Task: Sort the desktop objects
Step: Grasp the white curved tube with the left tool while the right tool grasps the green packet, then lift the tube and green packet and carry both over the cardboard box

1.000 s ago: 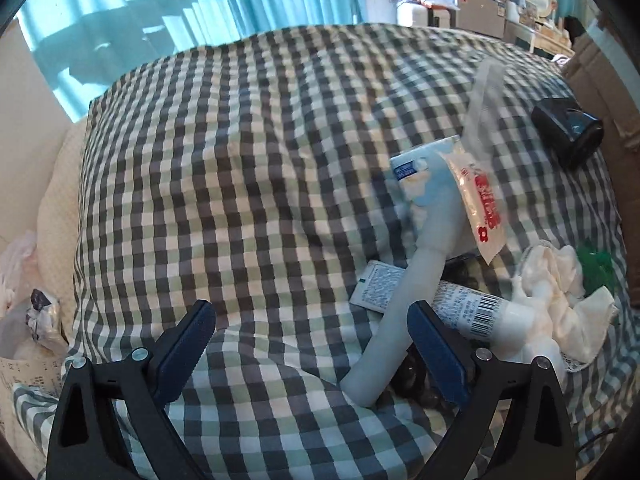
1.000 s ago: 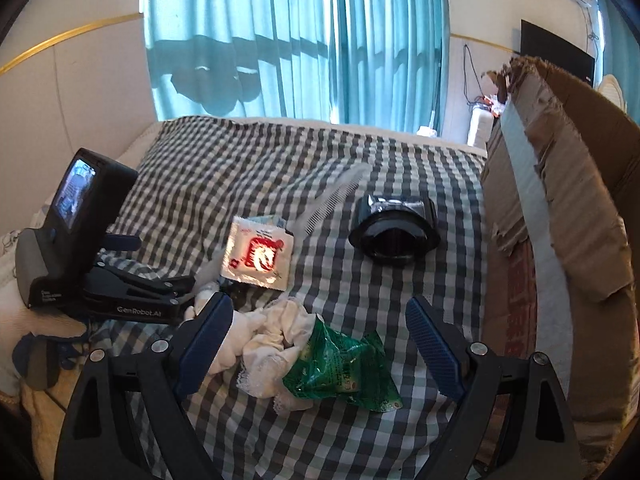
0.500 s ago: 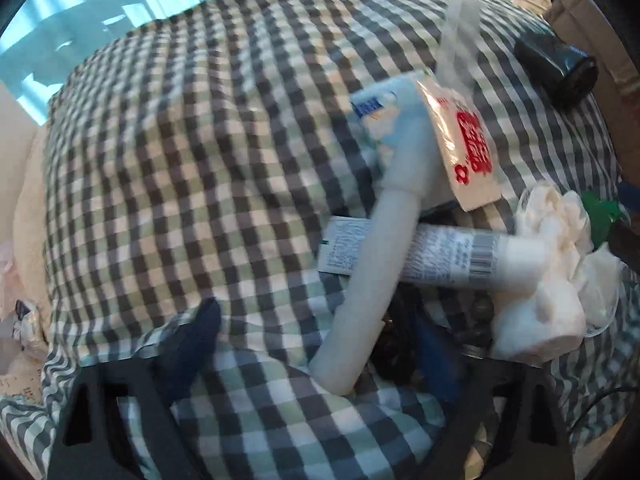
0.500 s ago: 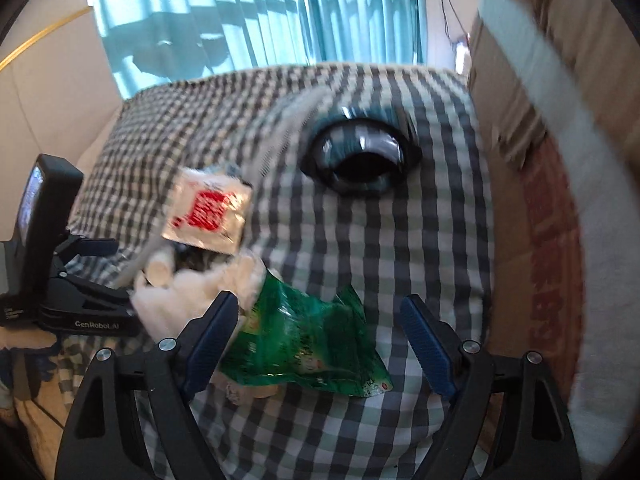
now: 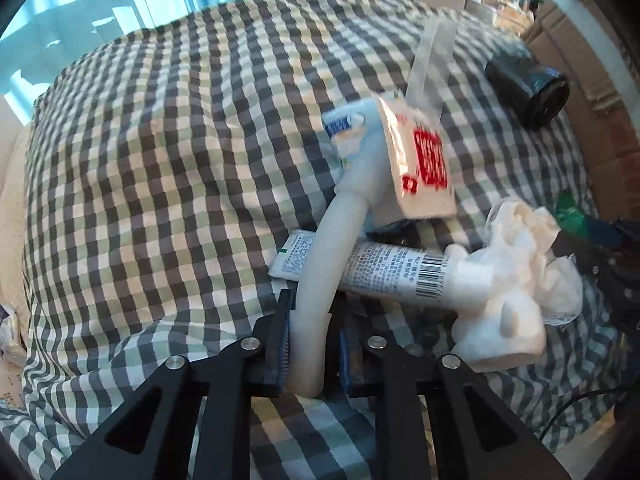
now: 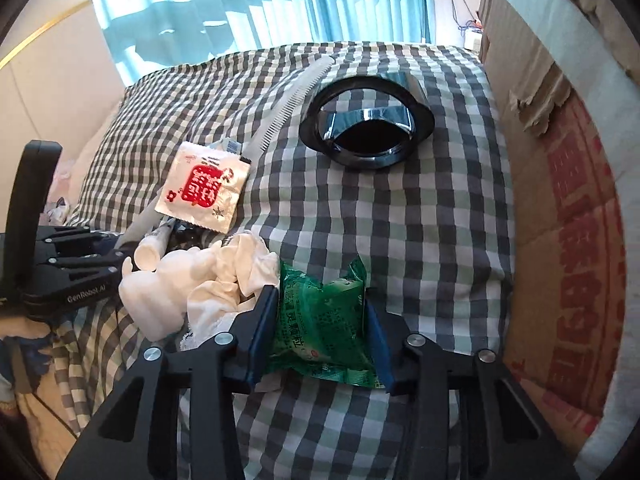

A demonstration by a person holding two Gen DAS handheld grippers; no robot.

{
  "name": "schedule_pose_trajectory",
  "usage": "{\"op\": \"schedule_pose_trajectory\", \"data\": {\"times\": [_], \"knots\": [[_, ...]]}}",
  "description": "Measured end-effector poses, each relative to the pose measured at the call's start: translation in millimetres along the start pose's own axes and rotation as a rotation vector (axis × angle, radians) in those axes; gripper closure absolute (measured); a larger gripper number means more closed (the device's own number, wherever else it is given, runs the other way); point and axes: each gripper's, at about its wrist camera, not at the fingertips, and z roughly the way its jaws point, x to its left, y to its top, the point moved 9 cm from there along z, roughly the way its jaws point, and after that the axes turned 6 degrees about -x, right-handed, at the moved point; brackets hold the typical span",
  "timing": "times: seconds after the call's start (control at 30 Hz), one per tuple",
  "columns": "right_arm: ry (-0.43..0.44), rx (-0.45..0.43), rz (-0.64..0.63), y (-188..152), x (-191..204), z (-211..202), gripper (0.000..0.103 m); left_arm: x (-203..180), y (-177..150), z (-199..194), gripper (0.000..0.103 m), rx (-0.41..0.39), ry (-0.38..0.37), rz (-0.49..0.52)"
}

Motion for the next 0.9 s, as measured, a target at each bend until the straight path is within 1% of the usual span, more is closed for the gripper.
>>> {"op": "schedule_pose_trajectory", "data": {"times": [0.1, 0.17, 0.27, 0.37, 0.5, 0.53, 0.63, 0.67, 0.77, 0.87, 0.9], "knots": [[-0.002, -0.041, -0.012, 6.9, 0.5, -14.1, 0.063, 2.8, 5.3, -18.7, 0.085, -0.039, -0.028, -0.039], [-0.01, -0.081, -0.031, 14.6, 4.9, -24.8, 0.063, 3.3, 7.8, -28.6, 0.086, -0.051, -0.05, -0.053], [-0.001, -0.127, -0.037, 22.4, 6.5, -40.7, 0.063, 5.9, 9.8, -47.8, 0.086, -0.087, -0.054, -0.082], [-0.015, -0.161, -0.058, 25.3, 5.0, -55.2, 0.063, 15.2, 20.1, -68.2, 0.086, -0.13, -0.074, -0.117], [-0.013, -0.2, -0.075, 31.3, 12.2, -67.3, 0.063, 30.0, 25.0, -96.8, 0.086, -0.194, -0.079, -0.142], [-0.018, -0.211, -0.081, 33.1, 13.7, -71.3, 0.063, 29.6, 8.8, -107.1, 0.086, -0.209, -0.083, -0.148], [-0.022, -0.248, -0.093, 38.5, 24.4, -80.2, 0.063, 37.6, 16.2, -121.7, 0.086, -0.262, -0.077, -0.156], [-0.025, -0.264, -0.099, 40.7, 26.6, -85.2, 0.063, 39.8, 18.0, -131.9, 0.086, -0.286, -0.071, -0.161], [-0.04, -0.319, -0.118, 48.8, 32.8, -102.7, 0.063, 37.2, 34.3, -140.0, 0.086, -0.349, -0.058, -0.172], [-0.045, -0.369, -0.13, 55.7, 40.2, -120.0, 0.063, 32.0, 44.0, -161.6, 0.086, -0.41, -0.054, -0.178], [-0.05, -0.39, -0.134, 58.3, 42.4, -127.5, 0.063, 28.9, 48.5, -162.0, 0.086, -0.422, -0.06, -0.177]]}}
